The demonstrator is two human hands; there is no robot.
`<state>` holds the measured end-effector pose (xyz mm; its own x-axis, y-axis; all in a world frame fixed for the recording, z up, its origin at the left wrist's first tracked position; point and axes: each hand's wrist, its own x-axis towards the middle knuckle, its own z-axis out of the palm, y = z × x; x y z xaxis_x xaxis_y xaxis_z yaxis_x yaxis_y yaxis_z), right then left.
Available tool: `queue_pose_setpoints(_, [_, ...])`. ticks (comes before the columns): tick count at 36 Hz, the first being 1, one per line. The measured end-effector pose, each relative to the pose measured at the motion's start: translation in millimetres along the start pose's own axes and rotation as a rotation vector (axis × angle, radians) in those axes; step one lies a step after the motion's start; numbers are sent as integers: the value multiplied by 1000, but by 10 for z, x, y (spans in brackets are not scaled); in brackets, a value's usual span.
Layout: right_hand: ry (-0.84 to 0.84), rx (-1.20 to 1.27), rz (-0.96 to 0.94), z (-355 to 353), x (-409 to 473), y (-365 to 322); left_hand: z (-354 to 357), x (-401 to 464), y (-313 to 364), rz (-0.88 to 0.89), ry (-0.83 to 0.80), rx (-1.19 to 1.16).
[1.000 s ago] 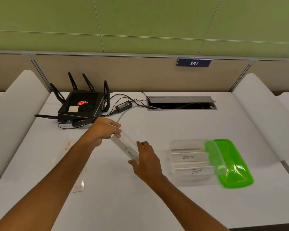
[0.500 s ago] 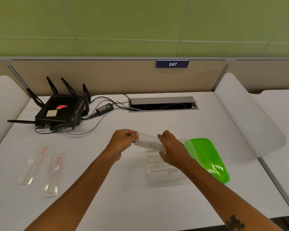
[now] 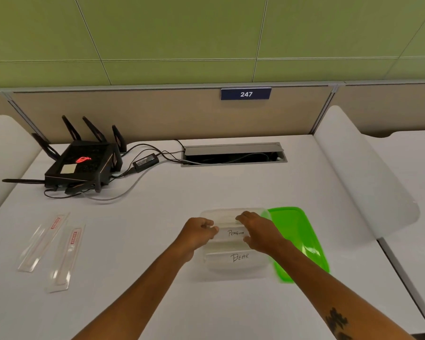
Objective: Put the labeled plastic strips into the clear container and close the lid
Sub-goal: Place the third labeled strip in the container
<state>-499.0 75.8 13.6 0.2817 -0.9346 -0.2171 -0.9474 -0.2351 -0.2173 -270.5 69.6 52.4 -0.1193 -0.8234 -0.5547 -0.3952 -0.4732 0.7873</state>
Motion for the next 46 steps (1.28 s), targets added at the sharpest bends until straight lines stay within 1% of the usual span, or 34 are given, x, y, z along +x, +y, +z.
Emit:
queue_pose_setpoints(7, [-67,24,5,144,92,62,143,124,-15,-32,40,117])
queue_pose_setpoints(14, [-118,14,10,192,169,79,282,193,-25,-75,9,286])
queue_pose_setpoints(22, [-115,33,14,215,191,53,295,252,-59,-52,-33,402])
queue_pose_setpoints(27, [-113,43,31,229,185,56,251,249,-82,-34,-52,401])
queue_pose_setpoints(30, [-89,63,38,237,182,34,145,207,-124,25,-36,435])
queue_pose_setpoints(32, [-40,89,48,240,172,3,46,172,-155,95,-17,402])
queue_pose_setpoints(34, [48,132,63,231,164,-66,-93,121,-179,157,2,339])
queue_pose_setpoints(37, [222,203,103,161,174,-264,-389,50,-219,203,53,206])
queue_pose_setpoints(39, [355,204,116,87,206,-462,-640,10,-273,223,113,143])
queue_pose_setpoints(43, [618,208,103,-37,306,-993,-1249,-59,-476,260,270,208])
queue_pose_setpoints(44, [652,209,80,-45,335,-1146,-1416,-73,-553,261,305,247])
queue_pose_setpoints(46, [654,213,12,-25,402,-1472,-1767,-98,-738,255,373,330])
